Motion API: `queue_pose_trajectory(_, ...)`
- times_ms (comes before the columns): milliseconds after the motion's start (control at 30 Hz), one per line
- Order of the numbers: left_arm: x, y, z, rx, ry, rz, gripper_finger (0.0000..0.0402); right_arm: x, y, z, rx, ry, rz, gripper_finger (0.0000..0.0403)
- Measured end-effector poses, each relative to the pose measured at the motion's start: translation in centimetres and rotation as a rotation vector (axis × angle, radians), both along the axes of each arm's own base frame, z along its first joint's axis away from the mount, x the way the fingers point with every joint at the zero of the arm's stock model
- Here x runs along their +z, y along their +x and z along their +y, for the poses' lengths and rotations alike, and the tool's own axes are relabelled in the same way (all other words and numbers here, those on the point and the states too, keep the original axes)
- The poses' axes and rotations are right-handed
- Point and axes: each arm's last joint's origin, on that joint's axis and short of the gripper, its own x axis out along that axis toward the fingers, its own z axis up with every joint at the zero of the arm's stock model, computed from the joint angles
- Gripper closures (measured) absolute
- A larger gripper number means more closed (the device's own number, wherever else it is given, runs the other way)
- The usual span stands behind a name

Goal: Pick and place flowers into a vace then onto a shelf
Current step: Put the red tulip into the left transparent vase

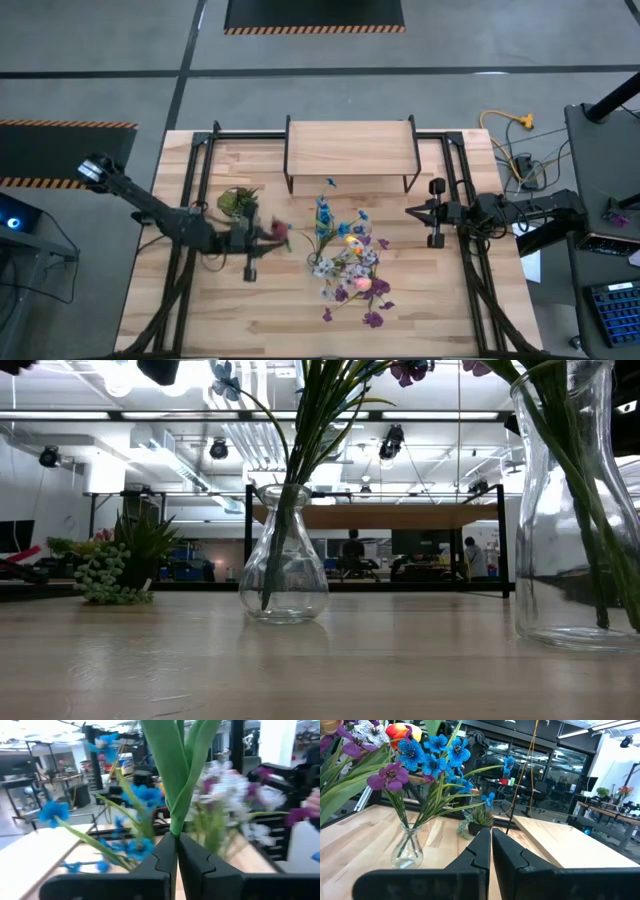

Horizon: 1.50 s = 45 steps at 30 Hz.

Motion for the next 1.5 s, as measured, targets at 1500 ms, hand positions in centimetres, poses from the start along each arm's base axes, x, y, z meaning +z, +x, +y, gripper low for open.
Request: queue_pose_trajectory(1500, -2.7, 6.0, -2.6, 0.068, -0.030, -0.071, 0.0401, 1.0, -0.2, 0.0, -0.002, 0.006, -0.105, 0.0394)
